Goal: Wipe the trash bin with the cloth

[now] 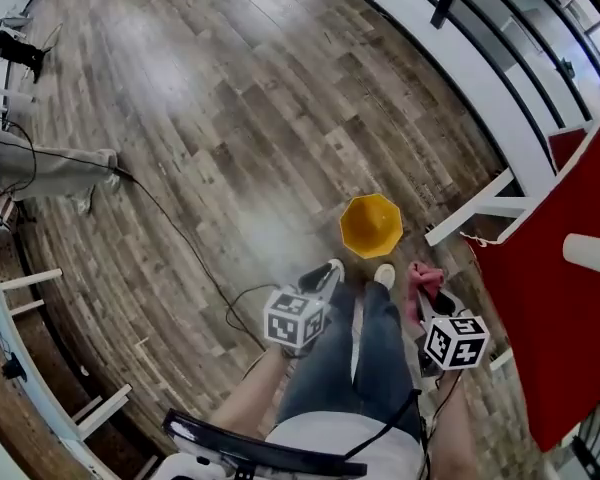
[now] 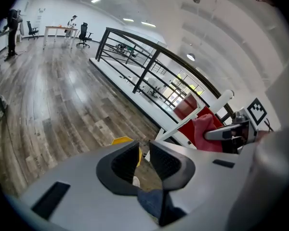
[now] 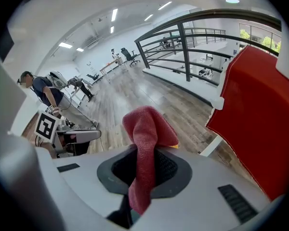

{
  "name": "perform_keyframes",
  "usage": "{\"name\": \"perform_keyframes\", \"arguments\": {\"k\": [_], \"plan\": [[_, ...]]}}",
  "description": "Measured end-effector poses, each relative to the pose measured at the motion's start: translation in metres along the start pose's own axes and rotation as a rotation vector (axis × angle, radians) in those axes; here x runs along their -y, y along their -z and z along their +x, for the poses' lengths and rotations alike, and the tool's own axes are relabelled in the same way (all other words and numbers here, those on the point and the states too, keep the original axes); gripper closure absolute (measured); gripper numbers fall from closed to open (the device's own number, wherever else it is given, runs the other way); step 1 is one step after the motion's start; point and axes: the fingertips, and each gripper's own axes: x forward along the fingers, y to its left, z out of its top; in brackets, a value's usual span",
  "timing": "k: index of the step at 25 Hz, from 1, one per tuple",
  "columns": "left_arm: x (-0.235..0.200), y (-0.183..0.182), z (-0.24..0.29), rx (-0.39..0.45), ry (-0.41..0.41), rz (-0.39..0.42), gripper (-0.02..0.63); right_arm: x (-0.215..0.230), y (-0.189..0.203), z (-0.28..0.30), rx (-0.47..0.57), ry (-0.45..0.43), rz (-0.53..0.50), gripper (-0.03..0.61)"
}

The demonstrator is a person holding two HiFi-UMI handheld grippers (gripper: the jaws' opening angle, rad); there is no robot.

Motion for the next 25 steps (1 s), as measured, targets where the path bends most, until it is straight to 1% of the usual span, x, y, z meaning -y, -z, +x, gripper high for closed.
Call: {"name": "perform_keyframes", "arguments": {"k": [2, 4, 7, 9, 11, 14, 17, 20, 22, 25], "plan": [[-0.012, 0.014, 0.023, -0.035, 0.004, -0.011, 0.501, 0.013, 0.006, 0.017, -0.011, -0.004, -0.004, 0.528], [-0.025, 0.032, 0.047, -0.075, -0.021, -0.021, 0.438, 0.029, 0.014, 0.033, -0.028, -0.009, -0.013, 0.528], [-0.049, 0.061, 0.088, -0.12, -0.089, -0.042, 0.406, 0.062, 0.025, 0.062, -0.055, -0.006, -0.02, 0.528], [-0.069, 0.078, 0.122, -0.156, -0.126, -0.064, 0.397, 0.085, 0.031, 0.086, -0.06, 0.0, -0.013, 0.528], [-0.093, 0.095, 0.158, -0.192, -0.158, -0.103, 0.391, 0.107, 0.04, 0.113, -0.064, 0.007, -0.015, 0.528], [-0.126, 0.12, 0.208, -0.249, -0.191, -0.154, 0.391, 0.129, 0.058, 0.145, -0.082, 0.002, -0.005, 0.528], [-0.158, 0.145, 0.249, -0.321, -0.227, -0.153, 0.385, 0.14, 0.071, 0.164, -0.089, -0.019, 0.017, 0.528], [-0.187, 0.162, 0.28, -0.374, -0.268, -0.16, 0.382, 0.147, 0.077, 0.178, -0.099, -0.03, 0.005, 0.528], [-0.196, 0.169, 0.296, -0.401, -0.268, -0.172, 0.382, 0.152, 0.08, 0.185, -0.103, -0.037, -0.004, 0.528], [-0.201, 0.173, 0.311, -0.413, -0.276, -0.179, 0.382, 0.16, 0.082, 0.196, -0.107, -0.044, -0.003, 0.528]]}}
